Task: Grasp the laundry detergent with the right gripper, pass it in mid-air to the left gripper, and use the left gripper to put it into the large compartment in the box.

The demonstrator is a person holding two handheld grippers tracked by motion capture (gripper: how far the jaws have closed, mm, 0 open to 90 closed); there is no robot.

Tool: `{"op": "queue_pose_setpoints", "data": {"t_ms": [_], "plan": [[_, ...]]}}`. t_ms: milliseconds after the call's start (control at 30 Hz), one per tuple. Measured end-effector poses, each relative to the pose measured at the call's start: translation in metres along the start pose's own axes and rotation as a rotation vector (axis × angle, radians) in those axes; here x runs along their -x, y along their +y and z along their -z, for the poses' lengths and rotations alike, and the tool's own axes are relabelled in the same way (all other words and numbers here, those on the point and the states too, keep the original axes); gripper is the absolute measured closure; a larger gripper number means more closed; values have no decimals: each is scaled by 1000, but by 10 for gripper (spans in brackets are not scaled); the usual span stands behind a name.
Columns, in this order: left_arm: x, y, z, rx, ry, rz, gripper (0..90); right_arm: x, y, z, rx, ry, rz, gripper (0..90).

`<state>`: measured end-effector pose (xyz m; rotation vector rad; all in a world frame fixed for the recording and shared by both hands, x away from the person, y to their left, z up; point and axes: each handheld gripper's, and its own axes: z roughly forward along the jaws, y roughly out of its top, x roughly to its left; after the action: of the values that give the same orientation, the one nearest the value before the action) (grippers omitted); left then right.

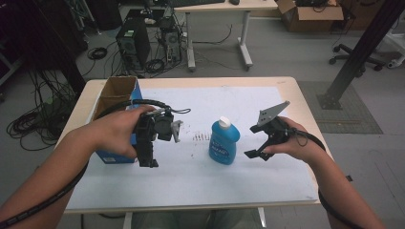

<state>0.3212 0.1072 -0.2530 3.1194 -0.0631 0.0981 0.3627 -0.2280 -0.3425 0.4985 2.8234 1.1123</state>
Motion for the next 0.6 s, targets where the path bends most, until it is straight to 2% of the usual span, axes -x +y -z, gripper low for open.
{"op": "queue_pose_setpoints", "data": {"t_ms": [333, 600], "plan": [[1, 2, 0, -5, -4, -4, 2, -5, -9, -14, 23, 16, -12, 27], [3, 2, 0, -9, -6, -3, 3, -7, -18, -20, 66, 8, -39, 24]]}}
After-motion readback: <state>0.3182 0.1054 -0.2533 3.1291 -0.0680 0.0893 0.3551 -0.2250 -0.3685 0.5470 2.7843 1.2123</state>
